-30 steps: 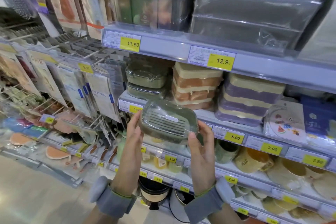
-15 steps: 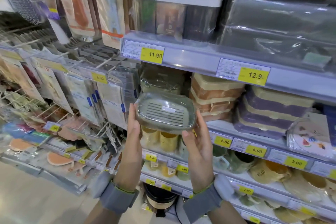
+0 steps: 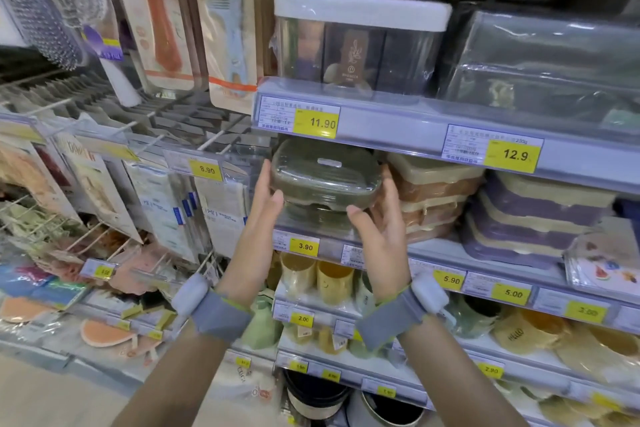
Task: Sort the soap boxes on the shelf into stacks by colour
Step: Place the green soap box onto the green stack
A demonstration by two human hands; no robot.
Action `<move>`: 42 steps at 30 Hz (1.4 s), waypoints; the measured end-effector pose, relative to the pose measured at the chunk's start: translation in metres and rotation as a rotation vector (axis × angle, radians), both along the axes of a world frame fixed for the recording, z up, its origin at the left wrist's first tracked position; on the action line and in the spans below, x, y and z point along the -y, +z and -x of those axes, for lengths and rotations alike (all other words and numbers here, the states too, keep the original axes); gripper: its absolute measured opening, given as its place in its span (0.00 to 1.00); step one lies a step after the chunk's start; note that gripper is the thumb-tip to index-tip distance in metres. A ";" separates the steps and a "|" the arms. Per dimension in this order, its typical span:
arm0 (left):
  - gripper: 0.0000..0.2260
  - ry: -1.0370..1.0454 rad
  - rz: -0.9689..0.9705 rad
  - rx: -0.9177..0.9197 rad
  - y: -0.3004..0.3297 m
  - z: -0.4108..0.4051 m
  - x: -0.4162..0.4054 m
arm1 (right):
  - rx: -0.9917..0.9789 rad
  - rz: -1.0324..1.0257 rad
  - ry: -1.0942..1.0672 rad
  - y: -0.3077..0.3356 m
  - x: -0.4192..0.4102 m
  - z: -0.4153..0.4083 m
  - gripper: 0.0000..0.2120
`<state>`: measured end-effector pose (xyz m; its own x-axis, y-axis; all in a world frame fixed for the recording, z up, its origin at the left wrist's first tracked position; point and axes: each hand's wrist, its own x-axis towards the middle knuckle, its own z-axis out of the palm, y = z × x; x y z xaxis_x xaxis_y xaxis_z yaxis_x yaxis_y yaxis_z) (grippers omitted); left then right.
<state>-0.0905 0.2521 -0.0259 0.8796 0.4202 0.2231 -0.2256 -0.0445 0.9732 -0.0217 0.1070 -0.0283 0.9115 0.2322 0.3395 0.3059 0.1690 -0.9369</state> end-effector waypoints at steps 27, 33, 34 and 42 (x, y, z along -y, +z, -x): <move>0.32 -0.123 0.072 0.021 0.008 -0.066 -0.042 | 0.032 0.228 -0.119 0.019 -0.031 -0.050 0.34; 0.27 -0.090 0.113 0.022 0.002 -0.069 -0.039 | 0.099 0.241 -0.162 0.014 -0.029 -0.045 0.39; 0.26 -0.079 0.119 0.024 0.002 -0.068 -0.038 | 0.114 0.239 -0.164 0.013 -0.029 -0.044 0.39; 0.31 -0.021 0.124 -0.056 -0.005 -0.060 -0.038 | 0.090 0.180 -0.118 -0.004 -0.019 -0.032 0.38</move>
